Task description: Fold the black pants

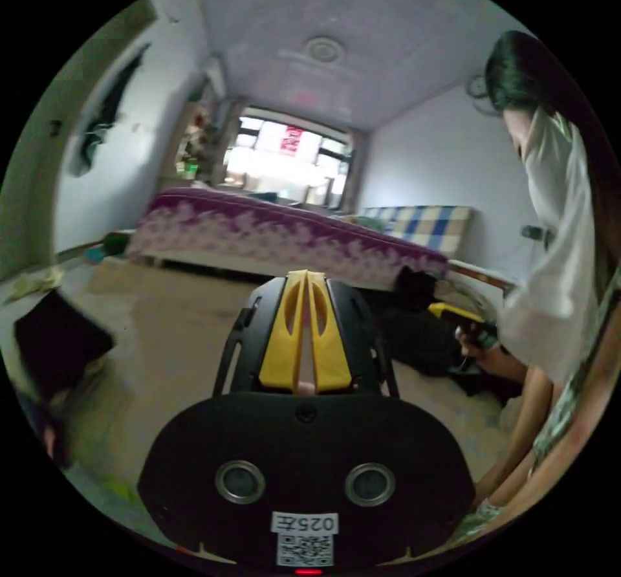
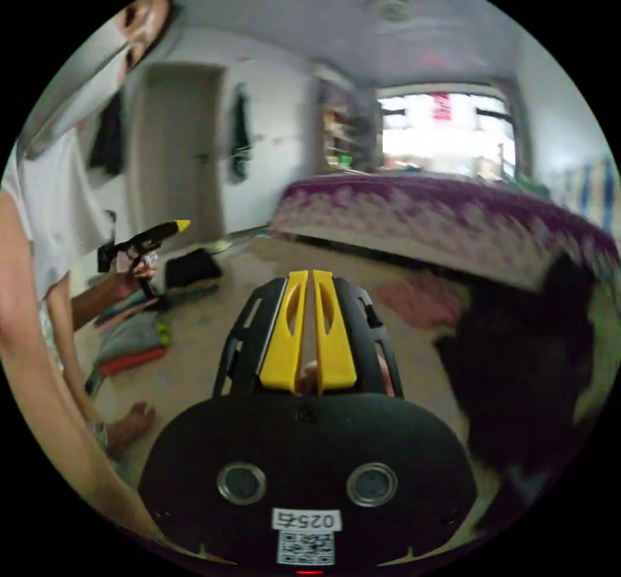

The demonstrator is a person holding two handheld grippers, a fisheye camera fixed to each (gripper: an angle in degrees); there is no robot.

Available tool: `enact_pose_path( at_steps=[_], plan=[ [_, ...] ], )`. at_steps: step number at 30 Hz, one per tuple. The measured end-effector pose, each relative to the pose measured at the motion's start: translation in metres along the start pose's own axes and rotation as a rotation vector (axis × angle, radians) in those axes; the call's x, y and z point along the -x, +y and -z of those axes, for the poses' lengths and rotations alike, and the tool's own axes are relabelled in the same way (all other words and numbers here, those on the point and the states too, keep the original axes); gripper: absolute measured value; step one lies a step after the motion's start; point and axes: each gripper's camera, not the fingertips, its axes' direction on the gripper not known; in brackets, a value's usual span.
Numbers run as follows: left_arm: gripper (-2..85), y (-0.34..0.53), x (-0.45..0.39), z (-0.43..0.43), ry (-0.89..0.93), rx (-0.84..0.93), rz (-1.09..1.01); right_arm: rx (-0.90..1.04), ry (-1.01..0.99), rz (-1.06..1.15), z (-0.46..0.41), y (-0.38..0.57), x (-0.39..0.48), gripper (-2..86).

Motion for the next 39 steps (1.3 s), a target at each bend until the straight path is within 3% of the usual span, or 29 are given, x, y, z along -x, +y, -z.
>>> enact_pose_path(
  at_steps=[2,4,7,8,11,14,17,20,24,26,29,33,39],
  plan=[
    [6.1,-0.006,-0.037,-0.118,0.196,0.105,-0.079,0.090,0.115,-0.287,0.025,0.032,-0.065,9.1],
    [10.7,0.000,-0.061,-0.213,0.390,0.283,-0.007,0.106,0.145,-0.433,0.047,0.049,-0.108,10.3],
    [12.2,0.025,-0.107,-0.355,0.617,0.571,0.101,0.048,0.295,-0.499,0.090,0.045,-0.166,12.3],
    [12.5,0.034,-0.134,-0.403,0.681,0.658,0.033,0.051,0.359,-0.480,0.104,0.034,-0.189,13.2],
    [13.2,0.055,-0.203,-0.516,0.711,0.795,-0.159,0.063,0.481,-0.458,0.130,-0.001,-0.256,16.2],
    [14.1,0.067,-0.249,-0.619,0.735,0.763,-0.057,0.092,0.567,-0.436,0.149,-0.039,-0.328,17.7],
    [15.3,0.076,-0.296,-0.699,0.591,0.701,-0.143,0.154,0.629,-0.312,0.155,-0.084,-0.394,18.7],
    [15.2,0.083,-0.336,-0.763,0.509,0.836,-0.302,0.334,0.631,-0.156,0.143,-0.134,-0.454,20.0],
    [12.8,0.076,-0.335,-0.802,0.493,0.933,-0.283,0.635,0.474,-0.199,0.109,-0.172,-0.528,18.1],
    [4.8,0.070,-0.327,-0.805,0.515,0.936,-0.333,0.657,0.443,-0.230,0.111,-0.191,-0.547,12.7],
    [-0.6,0.061,-0.307,-0.795,0.561,0.960,-0.359,0.515,0.427,-0.256,0.139,-0.211,-0.529,1.5],
    [-1.5,0.048,-0.252,-0.752,0.644,0.984,-0.410,0.442,0.215,-0.300,0.152,-0.220,-0.490,-0.2],
    [-1.6,0.015,-0.089,-0.596,0.602,1.057,-0.224,0.338,0.129,0.013,0.138,-0.251,-0.340,-0.2]
  ],
)
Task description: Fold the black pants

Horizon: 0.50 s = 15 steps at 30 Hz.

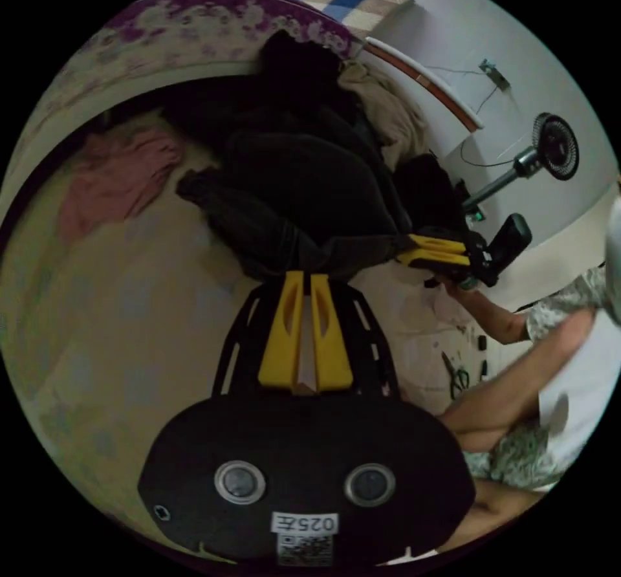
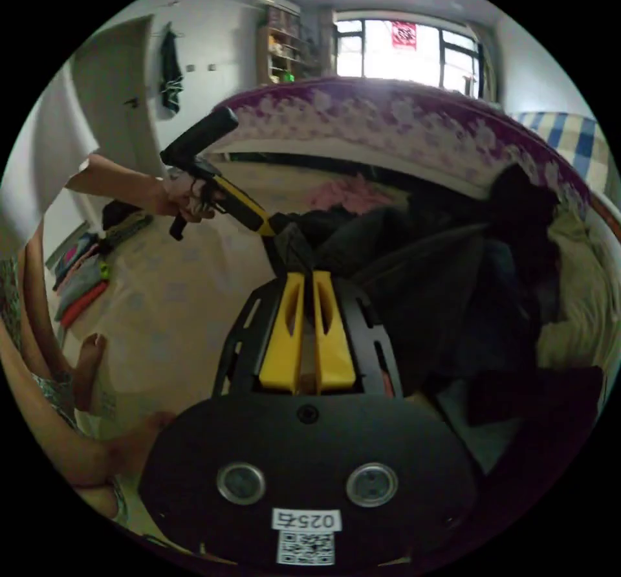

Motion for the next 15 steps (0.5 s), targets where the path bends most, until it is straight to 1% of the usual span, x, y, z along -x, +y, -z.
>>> enact_pose_path(
  at_steps=[1,2,3,5,6,7,8,9,10,11,12,13,14,15],
  plan=[
    [-1.5,0.042,0.008,0.035,-0.022,-0.029,0.077,-0.014,-0.102,0.044,-0.005,-0.010,0.020,0.0],
    [-1.5,0.088,0.017,0.068,-0.052,-0.079,0.183,-0.004,-0.265,0.067,-0.016,-0.021,0.037,0.5],
    [-1.4,0.112,0.022,0.082,-0.070,-0.101,0.232,0.008,-0.356,0.067,-0.026,-0.025,0.044,0.8],
    [-0.7,0.209,0.041,0.115,-0.148,-0.126,0.434,0.143,-0.730,0.008,-0.080,-0.034,0.071,4.3],
    [-0.1,0.235,0.049,0.118,-0.147,-0.129,0.513,0.190,-0.807,0.000,-0.095,-0.034,0.078,5.2],
    [1.0,0.287,0.062,0.120,-0.107,-0.150,0.667,0.280,-0.925,-0.034,-0.122,-0.032,0.088,7.1],
    [1.4,0.336,0.073,0.123,-0.037,-0.219,0.818,0.340,-1.021,-0.070,-0.138,-0.030,0.094,9.2],
    [1.5,0.359,0.075,0.126,0.001,-0.269,0.878,0.353,-1.047,-0.099,-0.142,-0.030,0.093,10.1],
    [3.2,0.400,0.076,0.137,0.054,-0.431,1.004,0.348,-1.062,-0.125,-0.140,-0.032,0.089,11.8],
    [4.6,0.431,0.072,0.154,0.058,-0.599,1.075,0.339,-1.006,-0.113,-0.129,-0.038,0.080,12.3],
    [5.2,0.441,0.070,0.164,0.044,-0.654,1.091,0.320,-0.956,-0.109,-0.121,-0.043,0.073,12.6],
    [6.5,0.453,0.069,0.185,-0.008,-0.730,1.111,0.271,-0.833,-0.124,-0.106,-0.054,0.055,13.4],
    [7.9,0.455,0.073,0.209,-0.060,-0.783,1.096,0.276,-0.701,-0.163,-0.100,-0.069,0.032,14.3],
    [8.0,0.453,0.079,0.219,-0.066,-0.792,1.085,0.287,-0.647,-0.191,-0.100,-0.078,0.018,14.8]
  ],
)
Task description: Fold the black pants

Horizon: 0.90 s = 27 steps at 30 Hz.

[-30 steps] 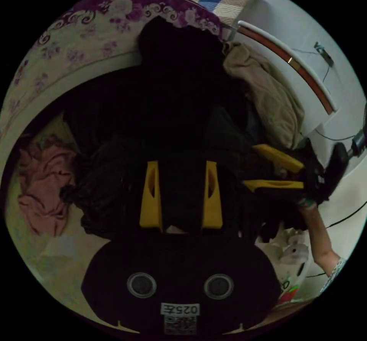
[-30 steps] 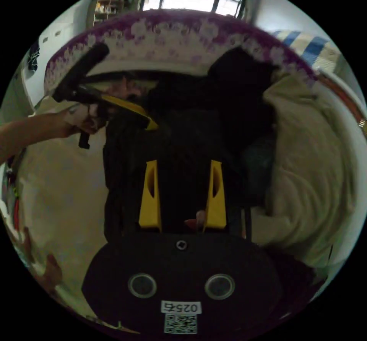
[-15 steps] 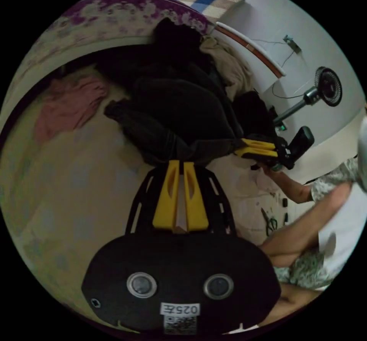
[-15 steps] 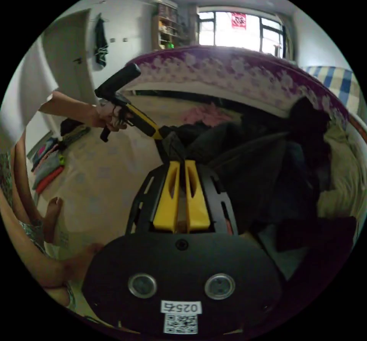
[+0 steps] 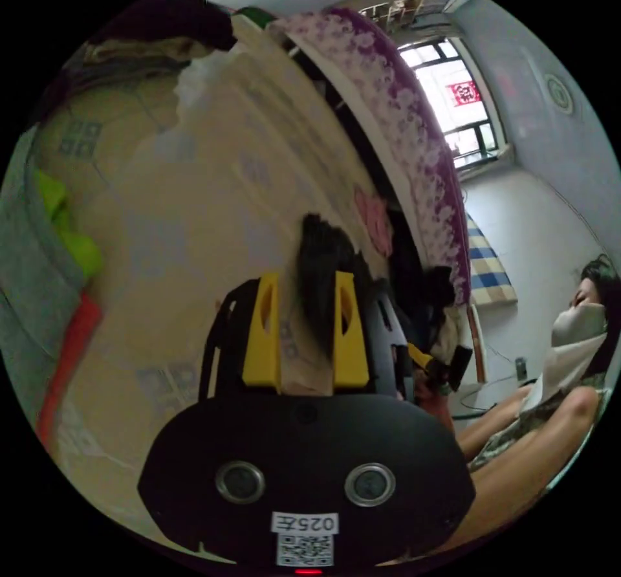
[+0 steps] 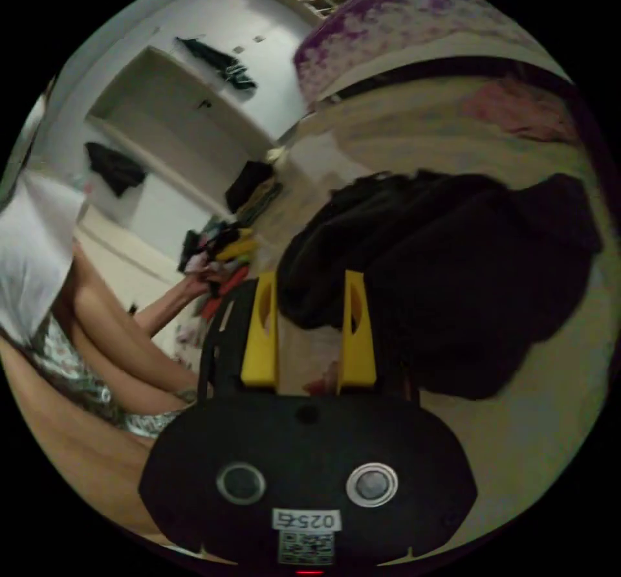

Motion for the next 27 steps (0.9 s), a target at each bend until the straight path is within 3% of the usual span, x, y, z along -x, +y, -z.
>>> enact_pose_path(
  at_steps=[4,8,11,13,16,19,22,27],
  plan=[
    [9.7,-0.087,-0.024,-0.035,0.004,0.228,-0.111,0.014,0.068,-0.333,0.046,-0.080,-0.102,15.2],
    [11.4,-0.134,-0.025,-0.102,-0.105,0.518,-0.049,0.115,-0.227,-0.751,0.027,-0.115,-0.217,18.1],
    [9.9,-0.158,-0.028,-0.105,-0.027,0.528,0.018,-0.015,-0.415,-1.010,0.011,-0.112,-0.261,17.8],
    [7.7,-0.169,-0.030,-0.111,-0.009,0.573,0.024,-0.068,-0.383,-1.061,0.005,-0.121,-0.272,15.8],
    [3.8,-0.181,-0.018,-0.121,0.115,0.666,0.127,-0.078,-0.218,-1.127,0.001,-0.136,-0.282,5.0],
    [0.6,-0.206,-0.004,-0.094,0.266,0.628,0.276,-0.196,-0.302,-1.071,0.023,-0.164,-0.272,0.3],
    [-1.1,-0.256,-0.031,-0.018,0.300,0.429,0.128,-0.378,-0.343,-0.849,0.104,-0.207,-0.240,-0.6],
    [-1.3,-0.272,-0.084,0.138,0.159,0.081,-0.077,-0.510,0.075,-0.362,0.235,-0.211,-0.121,-0.7]
  ],
)
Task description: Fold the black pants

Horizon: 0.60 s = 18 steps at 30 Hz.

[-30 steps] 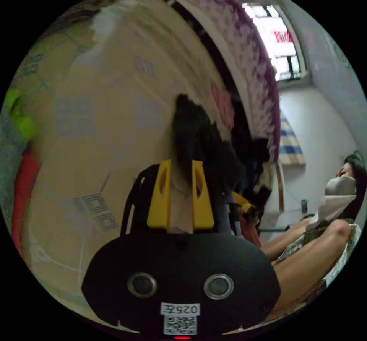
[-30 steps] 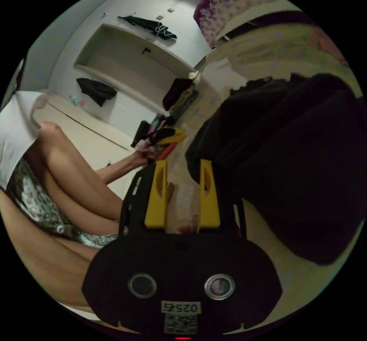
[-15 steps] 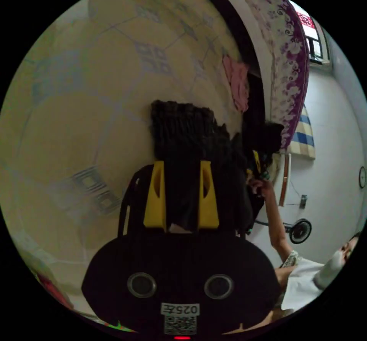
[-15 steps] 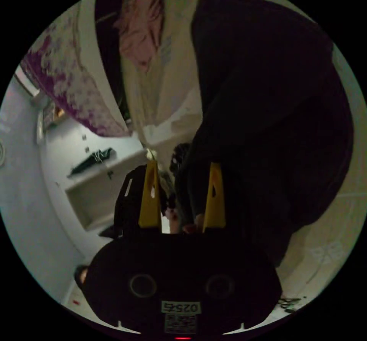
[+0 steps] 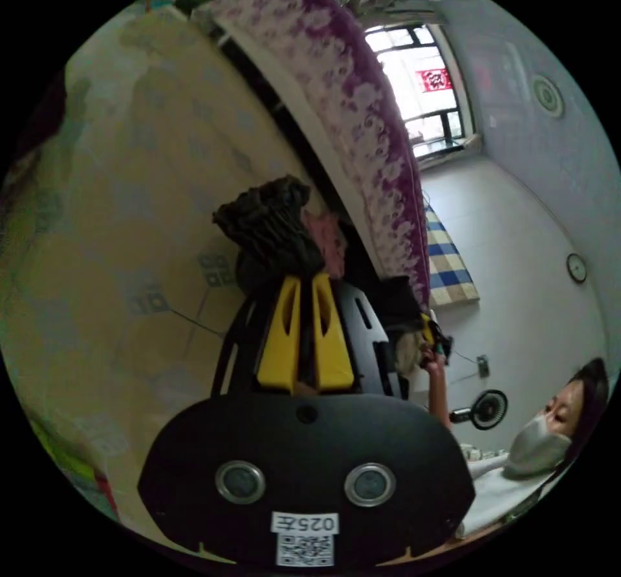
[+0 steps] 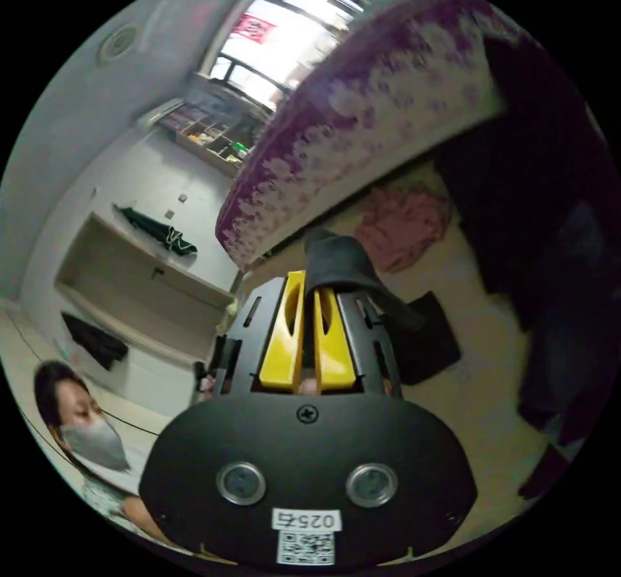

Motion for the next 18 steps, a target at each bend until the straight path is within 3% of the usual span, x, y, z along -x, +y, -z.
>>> enact_pose_path(
  at_steps=[4,7,9,13,15,18],
  plan=[
    [-1.2,0.049,-0.009,0.082,-0.016,-0.094,-0.013,-0.066,0.055,0.064,0.059,0.061,0.020,-0.7],
    [-1.1,0.095,0.018,0.101,-0.046,-0.103,0.065,0.007,0.012,-0.067,0.047,0.123,-0.013,-0.6],
    [-1.1,0.130,0.049,0.104,-0.118,-0.092,0.180,0.034,0.102,-0.186,0.034,0.171,-0.044,-0.5],
    [-1.3,0.221,0.130,0.093,-0.075,0.025,0.528,0.218,0.317,-0.434,-0.006,0.277,-0.126,0.7],
    [-1.4,0.248,0.132,0.103,-0.032,-0.048,0.544,0.267,0.323,-0.482,-0.018,0.306,-0.135,1.9],
    [-1.4,0.270,0.114,0.127,-0.085,-0.125,0.549,0.184,0.269,-0.520,-0.018,0.325,-0.121,3.8]
  ],
)
